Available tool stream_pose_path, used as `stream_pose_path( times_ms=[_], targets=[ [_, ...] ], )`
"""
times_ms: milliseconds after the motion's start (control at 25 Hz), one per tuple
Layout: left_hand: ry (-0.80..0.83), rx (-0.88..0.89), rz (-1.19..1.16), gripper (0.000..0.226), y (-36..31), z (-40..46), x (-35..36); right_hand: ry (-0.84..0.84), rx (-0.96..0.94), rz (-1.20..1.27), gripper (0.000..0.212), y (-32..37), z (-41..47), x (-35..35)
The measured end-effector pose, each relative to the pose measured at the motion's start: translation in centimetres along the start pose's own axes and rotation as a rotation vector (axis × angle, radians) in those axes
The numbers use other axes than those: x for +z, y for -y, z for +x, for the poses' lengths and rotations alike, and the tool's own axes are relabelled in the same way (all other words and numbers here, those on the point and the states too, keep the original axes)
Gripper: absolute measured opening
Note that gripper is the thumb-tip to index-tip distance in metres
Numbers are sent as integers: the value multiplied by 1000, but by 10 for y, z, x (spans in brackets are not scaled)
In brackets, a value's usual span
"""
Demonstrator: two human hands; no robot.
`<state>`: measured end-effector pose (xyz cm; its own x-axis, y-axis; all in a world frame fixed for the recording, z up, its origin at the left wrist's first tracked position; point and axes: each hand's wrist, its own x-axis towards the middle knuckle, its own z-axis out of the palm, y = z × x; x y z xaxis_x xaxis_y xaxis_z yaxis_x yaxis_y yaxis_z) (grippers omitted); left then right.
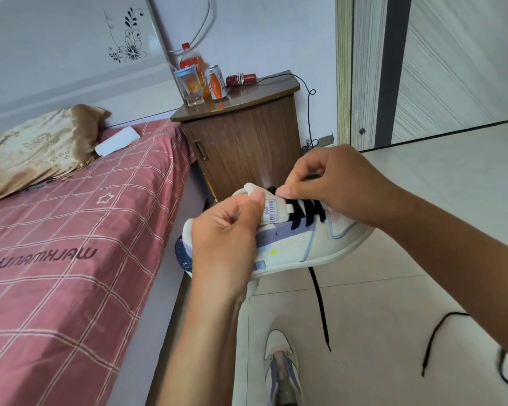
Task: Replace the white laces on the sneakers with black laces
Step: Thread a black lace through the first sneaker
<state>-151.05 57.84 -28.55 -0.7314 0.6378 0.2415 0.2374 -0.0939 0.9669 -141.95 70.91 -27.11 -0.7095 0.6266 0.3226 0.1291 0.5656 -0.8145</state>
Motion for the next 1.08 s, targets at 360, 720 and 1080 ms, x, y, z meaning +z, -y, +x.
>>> stream_pose_path(
  times_ms=[360, 720, 1080],
  targets=[
    [-16, -92, -106, 32, -2, -2, 3, 187, -130, -138, 36, 9, -1, -18],
    [-121, 12, -136, 34, -9, -1, 5, 102, -315, -296, 27, 15, -10, -15],
    [-166, -336, -626, 29, -6, 9, 16, -690, -929, -791, 16, -11, 0, 24]
  ],
)
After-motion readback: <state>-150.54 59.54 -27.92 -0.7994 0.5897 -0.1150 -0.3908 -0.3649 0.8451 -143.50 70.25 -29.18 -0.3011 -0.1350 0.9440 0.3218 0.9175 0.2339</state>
